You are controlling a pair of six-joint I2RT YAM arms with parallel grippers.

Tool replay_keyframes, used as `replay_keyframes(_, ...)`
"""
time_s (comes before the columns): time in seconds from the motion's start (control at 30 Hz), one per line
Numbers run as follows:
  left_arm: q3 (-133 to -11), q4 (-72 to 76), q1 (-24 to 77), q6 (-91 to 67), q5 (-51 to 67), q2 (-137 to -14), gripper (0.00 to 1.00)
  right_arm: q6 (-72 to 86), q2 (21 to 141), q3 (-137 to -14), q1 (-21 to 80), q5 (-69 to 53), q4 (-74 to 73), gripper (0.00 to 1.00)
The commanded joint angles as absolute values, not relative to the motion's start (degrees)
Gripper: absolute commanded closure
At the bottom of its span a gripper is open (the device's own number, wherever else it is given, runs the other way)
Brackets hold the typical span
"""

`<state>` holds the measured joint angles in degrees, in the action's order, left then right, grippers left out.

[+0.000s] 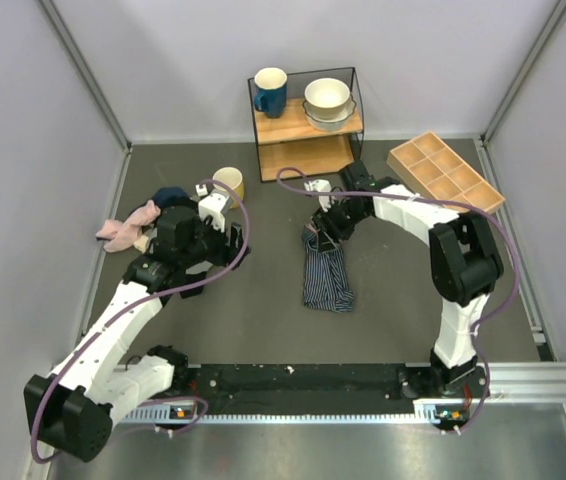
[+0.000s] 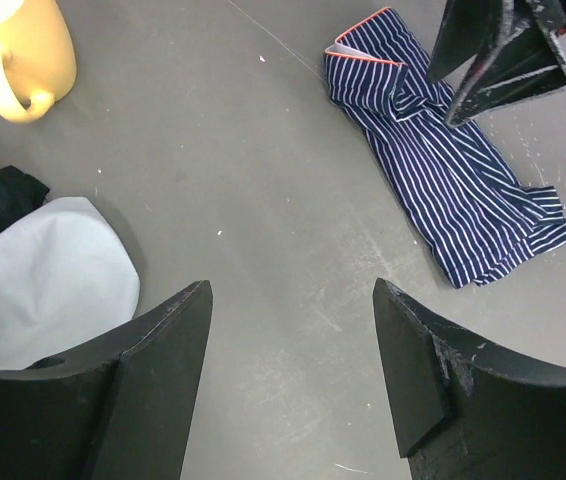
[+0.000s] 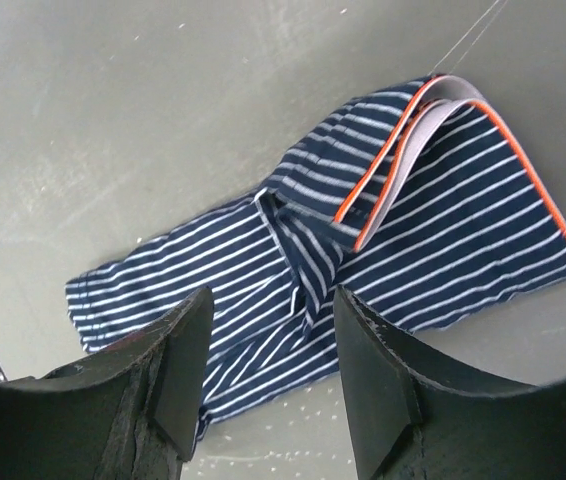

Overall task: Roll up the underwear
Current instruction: Flatten out the underwear at the center of the board.

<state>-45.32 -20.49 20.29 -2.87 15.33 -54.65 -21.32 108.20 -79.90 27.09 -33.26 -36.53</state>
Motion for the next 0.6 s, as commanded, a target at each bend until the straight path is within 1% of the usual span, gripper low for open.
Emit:
replay_keyframes(0.0,-46.41,-19.34,20.3,-0.7,14.5,-54.67,0.29,-15.39,111.26,-85.34,27.33,-33.4,-34.01,0.48)
replay_keyframes(0.37,-46.32,-19.42,20.3,-0.62,14.33,-54.67,0.29,-10.81,117.07,-90.61,27.33,-34.01,-33.22,0.46)
replay_keyframes(0.57,-46.32,-19.42,20.3,-0.61,14.33,-54.76,0.29,-10.81,118.48,-91.67,27.42,-33.4,-33.31,0.5)
